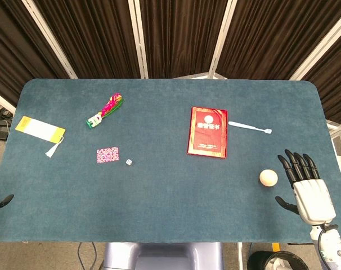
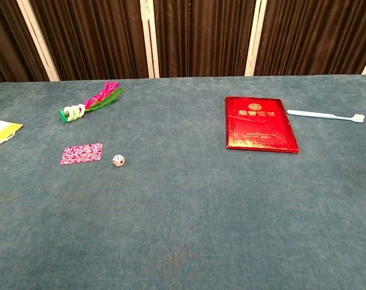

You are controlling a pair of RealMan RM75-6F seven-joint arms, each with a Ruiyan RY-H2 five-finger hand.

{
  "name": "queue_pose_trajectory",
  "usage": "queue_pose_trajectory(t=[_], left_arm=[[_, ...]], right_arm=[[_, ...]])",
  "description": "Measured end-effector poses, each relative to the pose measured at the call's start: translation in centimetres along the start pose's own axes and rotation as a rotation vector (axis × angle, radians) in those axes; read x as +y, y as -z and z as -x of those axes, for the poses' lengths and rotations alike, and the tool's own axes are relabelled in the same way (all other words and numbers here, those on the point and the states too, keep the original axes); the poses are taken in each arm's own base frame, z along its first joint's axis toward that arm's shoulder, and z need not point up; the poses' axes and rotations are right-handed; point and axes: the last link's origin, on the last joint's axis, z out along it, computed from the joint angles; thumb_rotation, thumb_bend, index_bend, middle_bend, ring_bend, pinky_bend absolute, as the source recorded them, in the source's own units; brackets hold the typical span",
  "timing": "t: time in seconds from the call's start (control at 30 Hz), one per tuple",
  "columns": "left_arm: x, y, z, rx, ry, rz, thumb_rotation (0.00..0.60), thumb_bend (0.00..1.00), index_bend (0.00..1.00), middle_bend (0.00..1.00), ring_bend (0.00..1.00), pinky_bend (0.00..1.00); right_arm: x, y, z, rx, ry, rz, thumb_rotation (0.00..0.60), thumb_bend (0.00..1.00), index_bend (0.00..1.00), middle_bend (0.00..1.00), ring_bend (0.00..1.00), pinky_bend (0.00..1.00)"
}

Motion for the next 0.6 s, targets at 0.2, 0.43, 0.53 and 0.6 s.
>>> queue_pose_trajectory(t=[0.2,0.43,0.53,0.6], left_arm=[[-0.2,-0.3,0.2,-0.011,-0.004,-0.003,0.600,0.00,0.00,0.00,0.00,0.00],[-0.3,-0.4,0.8,-0.039,-0.005,-0.002,0.600,0.00,0.00,0.17,0.19,0.18],[0.4,-1.1,1.3,-0.059,-0.003,0.021,0.600,0.01,0.00,0.59,0.58,0.57],[1.1,-1.8,1.7,-0.080,0.007,0.044,0.600,0.15,0.00,0.78,0.75,0.83]], right_arm=[[-0.1,-0.1,0.0,-0.001,0.005,0.003,0.600,0.00,0.00,0.00,0.00,0.00],[0.0,-0.1,0.0,-0.004,0.005,0.008,0.600,0.00,0.00,0.00,0.00,0.00],[0.0,-0.2,-0.1,-0.002,-0.002,0.008,0.600,0.00,0.00,0.00,0.00,0.00],[0.1,-0.3,-0.2,0.000,-0.004,0.007,0.600,0.00,0.00,0.00,0.00,0.00]])
